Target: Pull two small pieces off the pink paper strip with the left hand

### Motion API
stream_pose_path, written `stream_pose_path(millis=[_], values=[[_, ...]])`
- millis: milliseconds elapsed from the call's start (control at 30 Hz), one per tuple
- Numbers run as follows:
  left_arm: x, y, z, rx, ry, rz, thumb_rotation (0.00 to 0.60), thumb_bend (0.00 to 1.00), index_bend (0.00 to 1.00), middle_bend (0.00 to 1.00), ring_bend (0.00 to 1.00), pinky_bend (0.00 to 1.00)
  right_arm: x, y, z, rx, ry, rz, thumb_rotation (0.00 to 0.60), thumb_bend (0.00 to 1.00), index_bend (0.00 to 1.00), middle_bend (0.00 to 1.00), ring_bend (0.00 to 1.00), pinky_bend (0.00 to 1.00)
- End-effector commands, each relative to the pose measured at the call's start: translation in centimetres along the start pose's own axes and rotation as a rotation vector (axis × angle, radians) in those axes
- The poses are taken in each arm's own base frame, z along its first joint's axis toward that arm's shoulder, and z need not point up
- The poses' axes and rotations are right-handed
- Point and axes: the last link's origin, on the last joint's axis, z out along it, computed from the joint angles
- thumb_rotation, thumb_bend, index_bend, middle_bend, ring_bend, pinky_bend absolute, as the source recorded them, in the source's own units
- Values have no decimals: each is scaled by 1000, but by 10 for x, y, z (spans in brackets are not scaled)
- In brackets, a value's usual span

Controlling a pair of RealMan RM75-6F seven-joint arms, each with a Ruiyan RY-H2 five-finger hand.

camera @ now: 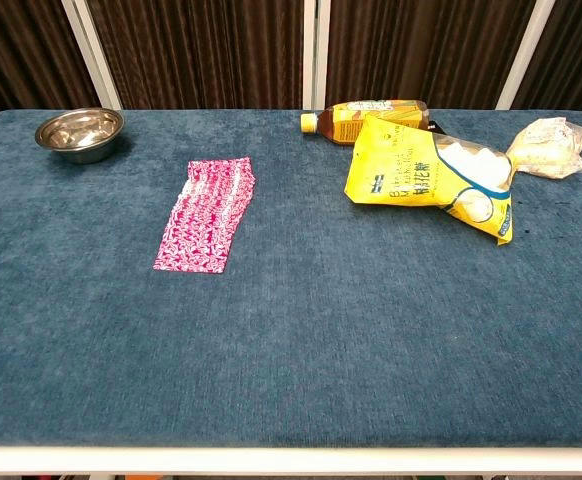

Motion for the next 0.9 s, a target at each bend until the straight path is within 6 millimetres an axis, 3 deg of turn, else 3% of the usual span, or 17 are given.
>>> stream_pose_path(millis=[33,700,900], values=[[0,2,0,-6,-1,-1,600,249,112,0,0,53,0,0,0,0,-1,0,600,211,0,0,0,0],[2,7,-2,-41,14,-34,600,251,108,1,0,60,-3,-1,2,4,-3,1,600,211,0,0,0,0],[3,11,0,-42,22,-27,600,256,105,135,8,166,-3,-1,1,5,-4,8,600,211,0,0,0,0]])
